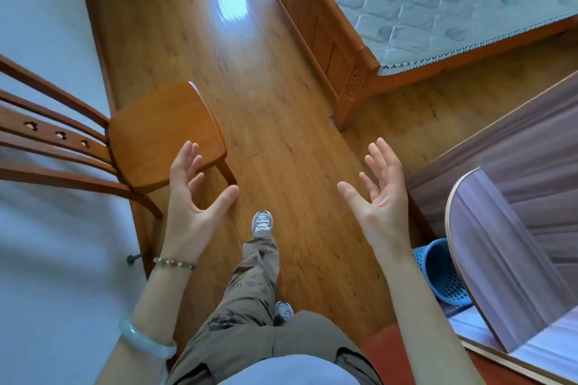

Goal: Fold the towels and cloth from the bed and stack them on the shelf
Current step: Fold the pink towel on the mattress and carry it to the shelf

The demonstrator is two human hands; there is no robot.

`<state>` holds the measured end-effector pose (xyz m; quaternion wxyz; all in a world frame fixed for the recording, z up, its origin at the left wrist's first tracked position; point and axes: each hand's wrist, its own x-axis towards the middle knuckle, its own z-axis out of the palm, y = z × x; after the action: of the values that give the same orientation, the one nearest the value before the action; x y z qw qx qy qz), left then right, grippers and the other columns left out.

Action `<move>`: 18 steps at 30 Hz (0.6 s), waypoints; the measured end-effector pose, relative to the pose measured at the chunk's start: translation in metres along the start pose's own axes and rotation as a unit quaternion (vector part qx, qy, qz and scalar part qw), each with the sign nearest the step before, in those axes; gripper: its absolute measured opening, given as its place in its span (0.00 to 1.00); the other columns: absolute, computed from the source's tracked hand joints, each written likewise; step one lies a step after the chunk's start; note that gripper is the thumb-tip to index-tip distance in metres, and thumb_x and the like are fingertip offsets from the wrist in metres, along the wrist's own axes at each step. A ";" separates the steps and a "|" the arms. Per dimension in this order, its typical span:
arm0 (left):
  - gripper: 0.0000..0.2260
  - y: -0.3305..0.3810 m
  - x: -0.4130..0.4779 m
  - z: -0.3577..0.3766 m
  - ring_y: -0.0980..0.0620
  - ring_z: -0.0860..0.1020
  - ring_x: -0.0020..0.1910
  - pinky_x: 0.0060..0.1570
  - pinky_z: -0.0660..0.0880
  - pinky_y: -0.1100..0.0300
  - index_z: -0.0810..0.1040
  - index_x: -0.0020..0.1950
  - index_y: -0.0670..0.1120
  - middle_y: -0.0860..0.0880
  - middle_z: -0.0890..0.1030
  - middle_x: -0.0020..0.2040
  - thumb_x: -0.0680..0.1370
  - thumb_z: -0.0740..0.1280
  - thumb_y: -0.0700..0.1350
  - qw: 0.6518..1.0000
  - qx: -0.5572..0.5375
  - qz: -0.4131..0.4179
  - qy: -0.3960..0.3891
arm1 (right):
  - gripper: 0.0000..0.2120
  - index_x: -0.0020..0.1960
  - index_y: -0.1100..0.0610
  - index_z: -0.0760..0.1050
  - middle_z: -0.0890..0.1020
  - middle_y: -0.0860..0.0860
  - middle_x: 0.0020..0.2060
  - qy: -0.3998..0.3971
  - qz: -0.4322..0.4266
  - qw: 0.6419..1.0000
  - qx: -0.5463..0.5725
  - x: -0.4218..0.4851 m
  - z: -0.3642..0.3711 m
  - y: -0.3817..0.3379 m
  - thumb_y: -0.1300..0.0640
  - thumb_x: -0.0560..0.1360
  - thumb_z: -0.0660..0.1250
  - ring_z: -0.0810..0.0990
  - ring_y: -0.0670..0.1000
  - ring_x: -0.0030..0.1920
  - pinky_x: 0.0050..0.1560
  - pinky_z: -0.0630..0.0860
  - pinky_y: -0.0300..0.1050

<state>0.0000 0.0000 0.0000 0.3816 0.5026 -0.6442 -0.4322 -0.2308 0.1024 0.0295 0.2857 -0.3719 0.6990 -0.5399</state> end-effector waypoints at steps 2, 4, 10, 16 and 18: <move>0.40 -0.003 0.030 0.005 0.61 0.65 0.71 0.69 0.67 0.56 0.56 0.76 0.52 0.55 0.63 0.75 0.69 0.73 0.52 1.000 0.001 -0.004 0.008 | 0.36 0.71 0.42 0.59 0.66 0.44 0.71 0.007 0.008 1.000 0.001 0.028 0.007 0.000 0.60 0.71 0.73 0.66 0.41 0.70 0.70 0.67 0.47; 0.40 -0.004 0.065 0.010 0.61 0.65 0.71 0.69 0.67 0.58 0.56 0.76 0.51 0.54 0.63 0.75 0.69 0.73 0.52 1.000 0.002 -0.009 0.001 | 0.35 0.71 0.43 0.60 0.67 0.43 0.71 0.009 0.019 1.000 -0.001 0.059 0.016 0.000 0.60 0.71 0.73 0.66 0.40 0.69 0.70 0.67 0.46; 0.41 0.005 0.188 0.015 0.62 0.64 0.71 0.68 0.66 0.66 0.56 0.76 0.52 0.55 0.63 0.75 0.68 0.73 0.55 1.000 0.002 0.010 -0.022 | 0.35 0.72 0.45 0.60 0.68 0.41 0.70 0.025 0.005 1.000 -0.001 0.183 0.050 -0.020 0.60 0.71 0.73 0.67 0.37 0.68 0.68 0.67 0.37; 0.43 0.015 0.299 0.026 0.62 0.64 0.71 0.68 0.66 0.63 0.56 0.76 0.52 0.54 0.63 0.75 0.67 0.70 0.62 0.999 0.011 0.026 -0.037 | 0.34 0.71 0.45 0.61 0.69 0.45 0.69 0.023 -0.007 0.999 0.044 0.291 0.085 -0.040 0.63 0.71 0.72 0.68 0.40 0.68 0.69 0.68 0.42; 0.43 0.017 0.340 0.033 0.62 0.65 0.71 0.68 0.66 0.60 0.55 0.76 0.52 0.54 0.63 0.75 0.66 0.69 0.63 0.999 0.009 0.017 -0.028 | 0.34 0.71 0.47 0.61 0.70 0.45 0.69 0.025 -0.002 0.998 0.056 0.330 0.093 -0.042 0.64 0.71 0.72 0.68 0.41 0.68 0.69 0.68 0.43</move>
<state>-0.1048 -0.3249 0.0246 0.3664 0.4829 -0.6664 -0.4341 -0.3320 -0.2271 0.0470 0.2876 -0.3431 0.6740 -0.5876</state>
